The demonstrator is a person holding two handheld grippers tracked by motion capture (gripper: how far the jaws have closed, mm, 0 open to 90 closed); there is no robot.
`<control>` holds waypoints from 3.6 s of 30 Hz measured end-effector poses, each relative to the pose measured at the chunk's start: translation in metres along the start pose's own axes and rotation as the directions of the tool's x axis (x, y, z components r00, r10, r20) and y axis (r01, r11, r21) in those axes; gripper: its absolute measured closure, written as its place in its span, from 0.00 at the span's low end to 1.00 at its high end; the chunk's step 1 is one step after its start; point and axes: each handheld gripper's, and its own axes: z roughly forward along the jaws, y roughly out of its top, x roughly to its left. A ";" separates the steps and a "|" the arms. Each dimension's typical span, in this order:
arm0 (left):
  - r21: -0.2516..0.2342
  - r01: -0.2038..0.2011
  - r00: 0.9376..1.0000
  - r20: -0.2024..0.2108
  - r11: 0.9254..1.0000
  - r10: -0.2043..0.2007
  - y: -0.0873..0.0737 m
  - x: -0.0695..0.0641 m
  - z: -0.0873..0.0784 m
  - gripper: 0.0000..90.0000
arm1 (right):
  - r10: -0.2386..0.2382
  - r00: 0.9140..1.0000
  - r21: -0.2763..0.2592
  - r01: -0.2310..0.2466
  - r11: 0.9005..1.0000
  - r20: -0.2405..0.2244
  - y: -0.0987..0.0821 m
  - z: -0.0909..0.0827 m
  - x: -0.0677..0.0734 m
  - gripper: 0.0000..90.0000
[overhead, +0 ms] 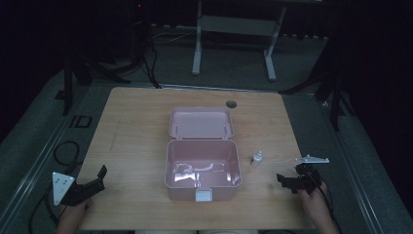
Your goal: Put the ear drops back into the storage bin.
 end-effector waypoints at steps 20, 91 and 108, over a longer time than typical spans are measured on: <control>0.002 0.001 1.000 0.004 1.000 -0.001 0.000 0.000 0.000 0.00 | -0.165 0.980 0.406 0.195 0.893 -0.109 0.019 -0.006 0.019 0.12; 0.005 0.005 1.000 0.018 1.000 -0.005 0.000 0.001 0.001 0.00 | -0.308 0.921 0.555 0.389 0.736 -0.237 0.109 0.038 0.054 0.15; 0.005 0.005 1.000 0.022 1.000 -0.005 0.000 0.001 0.001 0.00 | -0.292 0.925 0.558 0.380 0.737 -0.244 0.131 0.069 0.067 0.18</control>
